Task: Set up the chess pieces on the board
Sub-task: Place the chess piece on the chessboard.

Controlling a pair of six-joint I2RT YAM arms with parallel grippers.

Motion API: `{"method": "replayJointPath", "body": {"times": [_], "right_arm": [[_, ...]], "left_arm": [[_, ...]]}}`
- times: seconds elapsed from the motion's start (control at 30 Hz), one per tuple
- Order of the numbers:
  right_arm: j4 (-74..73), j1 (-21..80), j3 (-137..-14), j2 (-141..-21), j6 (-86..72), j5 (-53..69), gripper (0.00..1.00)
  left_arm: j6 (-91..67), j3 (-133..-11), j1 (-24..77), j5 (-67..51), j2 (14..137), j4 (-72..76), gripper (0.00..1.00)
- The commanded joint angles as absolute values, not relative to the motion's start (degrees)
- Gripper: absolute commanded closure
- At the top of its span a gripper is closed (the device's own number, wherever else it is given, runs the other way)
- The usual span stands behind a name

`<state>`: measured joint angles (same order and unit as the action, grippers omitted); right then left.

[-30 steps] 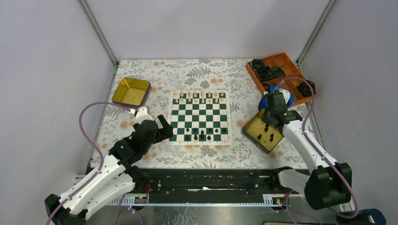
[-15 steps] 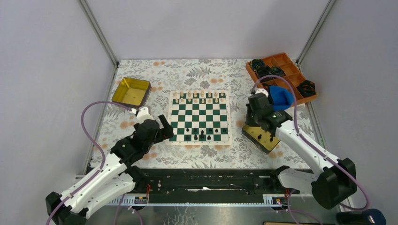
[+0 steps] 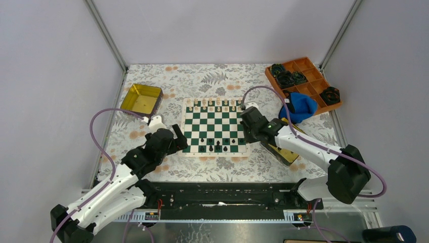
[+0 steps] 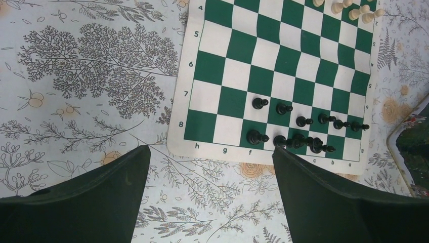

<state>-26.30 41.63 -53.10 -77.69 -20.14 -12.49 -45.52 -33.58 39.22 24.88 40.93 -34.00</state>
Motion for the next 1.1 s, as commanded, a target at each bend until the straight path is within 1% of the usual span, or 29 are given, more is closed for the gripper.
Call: {"method": "replayJointPath", "body": {"times": [0.0,0.5,1.07], "right_arm": [[-22.69,45.02,-56.11,-80.67,-19.04,-13.69,1.00],[-16.47,51.24,-56.76,-89.79,-18.14,-14.56,1.00],[-14.65,52.12,-56.80,-93.74,-17.24,-16.54,1.00]], "left_arm": [[-46.32,-33.04,39.24,26.58,41.46,-32.01,0.01],[-46.67,-33.20,38.41,26.63,42.67,-32.33,0.01],[-46.76,-33.13,38.14,26.29,42.82,-32.25,0.01]]}}
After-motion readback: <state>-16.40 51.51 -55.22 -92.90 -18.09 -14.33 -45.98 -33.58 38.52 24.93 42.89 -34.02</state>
